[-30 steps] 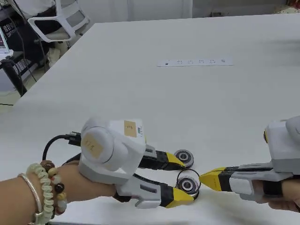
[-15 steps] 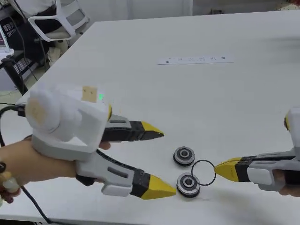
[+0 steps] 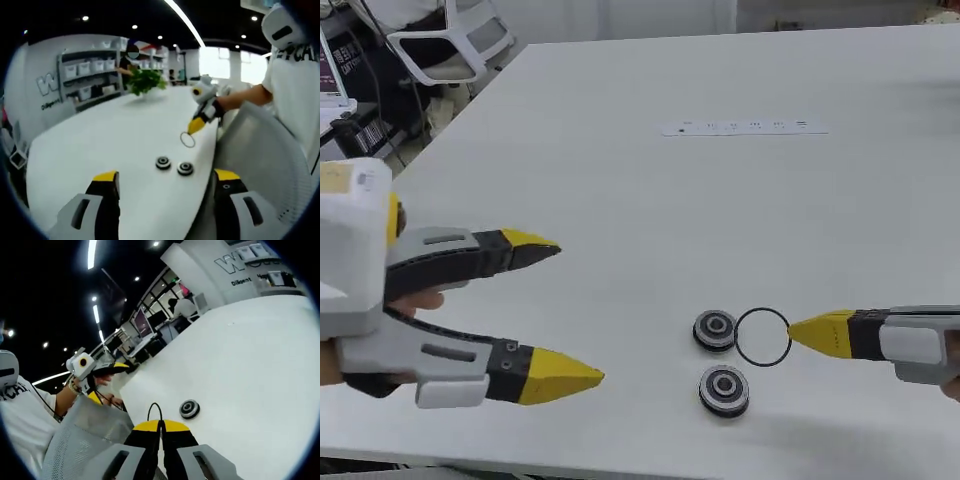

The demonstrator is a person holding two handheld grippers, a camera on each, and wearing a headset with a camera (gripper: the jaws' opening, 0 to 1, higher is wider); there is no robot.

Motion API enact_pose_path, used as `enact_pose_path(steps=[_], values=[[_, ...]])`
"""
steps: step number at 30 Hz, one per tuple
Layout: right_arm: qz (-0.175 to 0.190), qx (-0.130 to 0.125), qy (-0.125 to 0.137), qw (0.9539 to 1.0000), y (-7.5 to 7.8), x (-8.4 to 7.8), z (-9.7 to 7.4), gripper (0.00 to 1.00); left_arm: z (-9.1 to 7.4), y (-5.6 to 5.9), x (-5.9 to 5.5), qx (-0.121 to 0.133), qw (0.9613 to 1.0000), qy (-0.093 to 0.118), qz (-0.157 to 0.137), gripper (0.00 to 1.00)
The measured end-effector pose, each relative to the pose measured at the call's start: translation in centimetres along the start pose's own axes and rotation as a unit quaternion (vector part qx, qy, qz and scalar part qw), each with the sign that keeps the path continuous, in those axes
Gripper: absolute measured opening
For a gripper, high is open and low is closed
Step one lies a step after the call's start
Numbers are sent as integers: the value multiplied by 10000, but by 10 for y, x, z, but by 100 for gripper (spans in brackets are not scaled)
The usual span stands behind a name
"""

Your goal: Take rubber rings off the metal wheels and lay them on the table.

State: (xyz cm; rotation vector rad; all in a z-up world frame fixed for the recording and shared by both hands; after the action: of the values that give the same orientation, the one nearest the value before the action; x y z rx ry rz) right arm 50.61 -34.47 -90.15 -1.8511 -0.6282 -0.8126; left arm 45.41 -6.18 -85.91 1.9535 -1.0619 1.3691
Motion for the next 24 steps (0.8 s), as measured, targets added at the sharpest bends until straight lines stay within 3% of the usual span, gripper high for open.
enact_pose_path(steps=[5, 12, 17, 20, 24], values=[[-88, 86, 1, 9999, -6, 10, 4, 0, -12, 6, -15, 155, 9996, -178, -120, 79], [-419, 257, -180, 9986, -18, 22, 15, 0, -20, 15, -33, 350, 9984, -243, -372, 78], [-592, 276, -306, 9974, -22, 29, 25, 0, -20, 13, -33, 422, 9978, -167, -490, 79], [-681, 321, -389, 9964, -26, 32, 35, 0, -19, 13, -39, 412, 9976, -361, -421, 81], [-828, 371, -580, 9942, -30, 31, 47, 0, -18, 13, -40, 386, 9976, -366, -444, 83]])
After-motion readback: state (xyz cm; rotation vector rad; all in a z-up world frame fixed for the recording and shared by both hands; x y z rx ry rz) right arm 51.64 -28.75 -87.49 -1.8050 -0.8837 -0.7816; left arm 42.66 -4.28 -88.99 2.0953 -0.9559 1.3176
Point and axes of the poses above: the centre of the closed fingertips' face, and the gripper's own axes: z roughly forward along the fingers, y roughly to its right, x roughly out of its top, the point moved 8 cm from there along -z, roughly backward along the fingers, and after that the axes turned 5 degrees about y, right-handed, at the moved point
